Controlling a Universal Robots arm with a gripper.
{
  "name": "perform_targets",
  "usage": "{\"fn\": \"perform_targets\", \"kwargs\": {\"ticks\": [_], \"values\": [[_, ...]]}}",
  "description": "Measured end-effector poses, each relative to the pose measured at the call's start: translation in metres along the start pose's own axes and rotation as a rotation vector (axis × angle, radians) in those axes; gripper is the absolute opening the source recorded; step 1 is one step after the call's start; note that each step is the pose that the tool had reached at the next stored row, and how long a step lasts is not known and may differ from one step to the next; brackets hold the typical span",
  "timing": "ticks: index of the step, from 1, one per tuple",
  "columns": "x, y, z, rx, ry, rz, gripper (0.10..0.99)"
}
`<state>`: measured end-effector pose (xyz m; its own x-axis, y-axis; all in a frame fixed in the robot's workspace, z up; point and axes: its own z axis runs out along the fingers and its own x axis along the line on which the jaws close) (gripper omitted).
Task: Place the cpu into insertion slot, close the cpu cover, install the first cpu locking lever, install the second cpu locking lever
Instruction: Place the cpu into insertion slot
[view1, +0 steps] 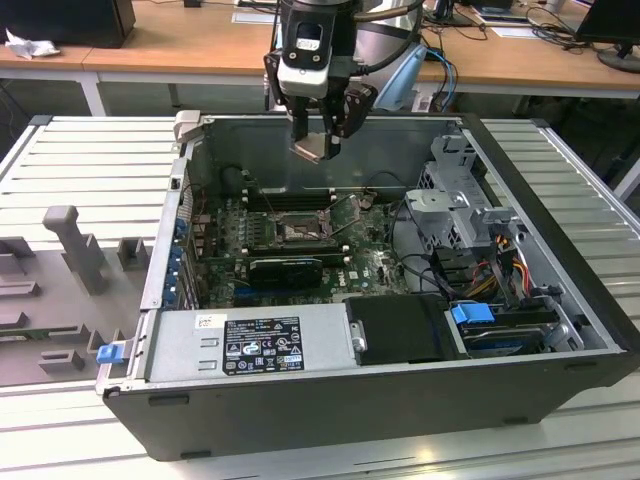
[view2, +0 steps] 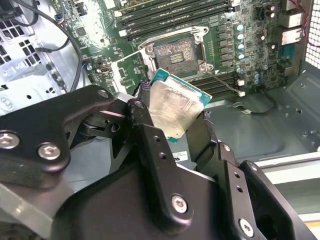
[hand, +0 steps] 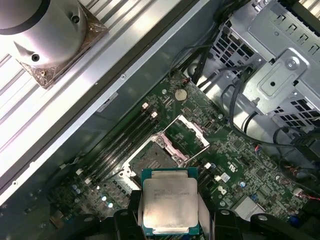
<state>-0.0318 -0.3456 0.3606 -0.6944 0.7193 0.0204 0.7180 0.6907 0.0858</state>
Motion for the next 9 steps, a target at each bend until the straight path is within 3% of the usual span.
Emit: {"fn": "perform_targets", "kwargs": {"ticks": [9], "values": [[0.0000,0.0000,0.0001,-0.001,-0.0045,0.052,0.533]]}}
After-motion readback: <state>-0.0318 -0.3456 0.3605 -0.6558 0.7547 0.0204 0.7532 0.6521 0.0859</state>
